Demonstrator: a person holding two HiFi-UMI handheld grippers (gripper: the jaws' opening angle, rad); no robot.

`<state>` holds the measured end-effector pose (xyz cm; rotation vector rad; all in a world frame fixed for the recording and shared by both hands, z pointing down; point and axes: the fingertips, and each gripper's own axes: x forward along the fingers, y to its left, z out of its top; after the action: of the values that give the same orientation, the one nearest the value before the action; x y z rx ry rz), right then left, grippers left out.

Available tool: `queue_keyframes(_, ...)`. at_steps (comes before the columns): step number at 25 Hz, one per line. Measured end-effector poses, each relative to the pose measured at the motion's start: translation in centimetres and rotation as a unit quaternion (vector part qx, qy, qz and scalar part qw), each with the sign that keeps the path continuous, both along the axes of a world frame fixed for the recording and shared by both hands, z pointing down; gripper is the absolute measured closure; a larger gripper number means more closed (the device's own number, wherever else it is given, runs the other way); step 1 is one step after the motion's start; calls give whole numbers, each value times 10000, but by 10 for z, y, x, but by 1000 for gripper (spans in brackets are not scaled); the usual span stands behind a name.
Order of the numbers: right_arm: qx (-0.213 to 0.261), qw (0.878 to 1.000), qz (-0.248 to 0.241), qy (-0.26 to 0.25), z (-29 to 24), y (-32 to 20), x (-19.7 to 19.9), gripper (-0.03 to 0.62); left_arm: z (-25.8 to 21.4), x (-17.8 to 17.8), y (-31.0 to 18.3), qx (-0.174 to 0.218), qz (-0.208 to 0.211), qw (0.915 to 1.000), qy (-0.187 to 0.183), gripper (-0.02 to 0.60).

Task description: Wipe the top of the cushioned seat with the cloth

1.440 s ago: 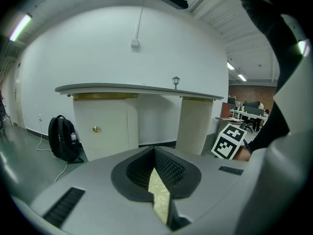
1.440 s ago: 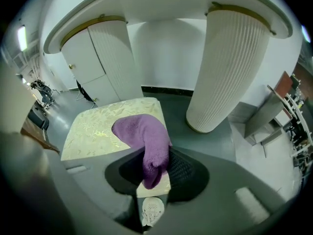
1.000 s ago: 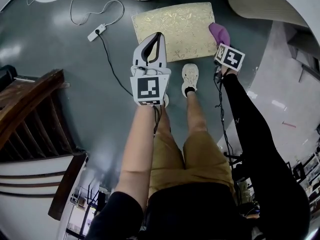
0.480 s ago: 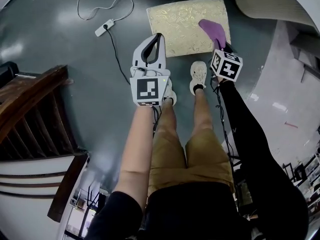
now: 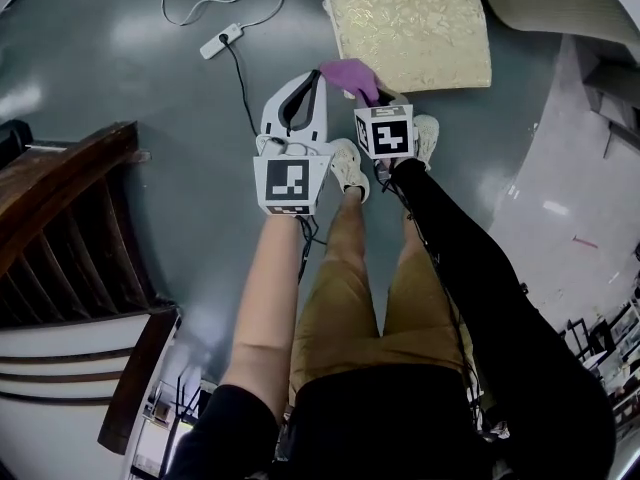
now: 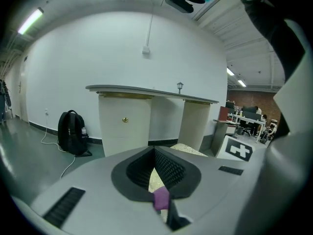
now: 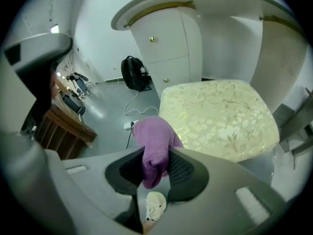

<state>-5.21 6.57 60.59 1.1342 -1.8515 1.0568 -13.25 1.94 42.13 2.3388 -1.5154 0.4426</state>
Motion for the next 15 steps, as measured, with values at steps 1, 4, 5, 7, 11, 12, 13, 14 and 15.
queue_keyframes(1, -149, 9999, 41, 44, 7, 4, -7, 508, 2, -5, 3, -11, 14, 10000, 16, 574)
queue_keyframes(4, -242, 9991, 205, 274, 16, 5, -9, 508, 6, -17, 9, -30, 1, 10000, 50, 575)
queue_keyframes(5, -181, 9991, 227, 310, 16, 3, -7, 508, 7, -19, 11, -35, 4, 10000, 59, 575)
queue_keyframes(7, -90, 9992, 235, 316, 16, 2, -3, 508, 10, -23, 13, -50, 11, 10000, 33, 574)
queue_keyframes(11, -66, 9990, 263, 349, 13, -1, 15, 508, 16, -21, 12, -118, 6, 9999, 37, 574)
queue_keyframes(12, -37, 9989, 298, 364, 13, -3, 21, 508, 17, -17, 11, -115, 34, 9999, 55, 574)
queue_keyframes(13, -13, 9986, 365, 391, 12, -5, 28, 508, 17, -13, 9, -103, 73, 9999, 57, 574)
queue_keyframes(14, -6, 9980, 463, 436, 11, -7, 37, 508, 17, -9, 7, -87, 106, 9999, 43, 574)
queue_keyframes(15, -14, 9972, 577, 480, 10, -9, 46, 508, 17, -6, 5, -72, 122, 9999, 19, 574)
